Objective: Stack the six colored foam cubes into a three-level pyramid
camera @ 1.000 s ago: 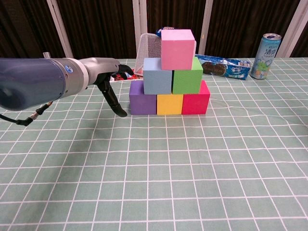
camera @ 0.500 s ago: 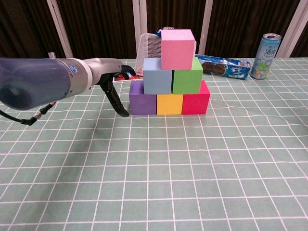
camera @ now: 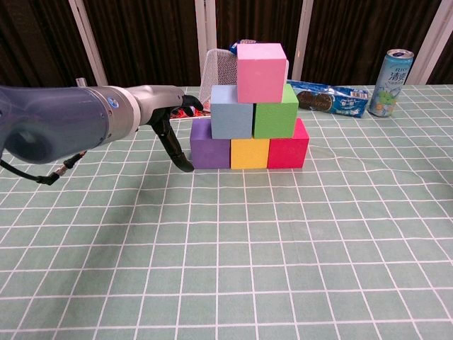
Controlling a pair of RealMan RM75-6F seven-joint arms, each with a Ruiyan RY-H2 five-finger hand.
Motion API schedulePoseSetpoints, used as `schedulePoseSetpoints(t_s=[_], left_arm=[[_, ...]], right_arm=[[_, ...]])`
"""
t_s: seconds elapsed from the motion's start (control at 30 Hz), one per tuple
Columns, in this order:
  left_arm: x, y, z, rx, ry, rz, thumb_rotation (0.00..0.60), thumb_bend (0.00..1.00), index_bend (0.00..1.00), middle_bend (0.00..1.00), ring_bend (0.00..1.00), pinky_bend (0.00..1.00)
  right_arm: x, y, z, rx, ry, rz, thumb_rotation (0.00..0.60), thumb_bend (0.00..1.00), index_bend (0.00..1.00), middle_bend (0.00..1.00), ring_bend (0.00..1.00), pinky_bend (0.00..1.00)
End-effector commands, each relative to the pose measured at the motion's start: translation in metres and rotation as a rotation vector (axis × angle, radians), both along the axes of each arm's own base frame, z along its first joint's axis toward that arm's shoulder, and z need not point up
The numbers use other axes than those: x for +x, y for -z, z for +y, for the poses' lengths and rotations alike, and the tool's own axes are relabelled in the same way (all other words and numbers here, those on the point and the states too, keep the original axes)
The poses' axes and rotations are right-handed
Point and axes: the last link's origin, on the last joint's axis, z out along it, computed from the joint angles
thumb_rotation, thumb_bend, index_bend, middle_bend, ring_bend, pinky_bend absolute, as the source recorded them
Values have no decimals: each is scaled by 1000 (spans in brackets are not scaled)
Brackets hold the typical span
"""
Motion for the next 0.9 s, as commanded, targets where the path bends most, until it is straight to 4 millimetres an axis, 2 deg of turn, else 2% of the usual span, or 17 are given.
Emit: schedulePoseSetpoints(t_s=[0.03, 0.9], left_arm=[[0, 1, 0, 0, 0, 2, 600, 160, 0, 44, 2, 75], [4, 7, 1, -7, 4, 1, 600, 160, 0, 43, 2, 75]], right_arm=[[0, 0, 0, 1, 1, -1, 600, 288, 0, 0, 0, 0], [0, 2, 0, 12, 8, 2, 600, 288, 0, 0, 0, 0]])
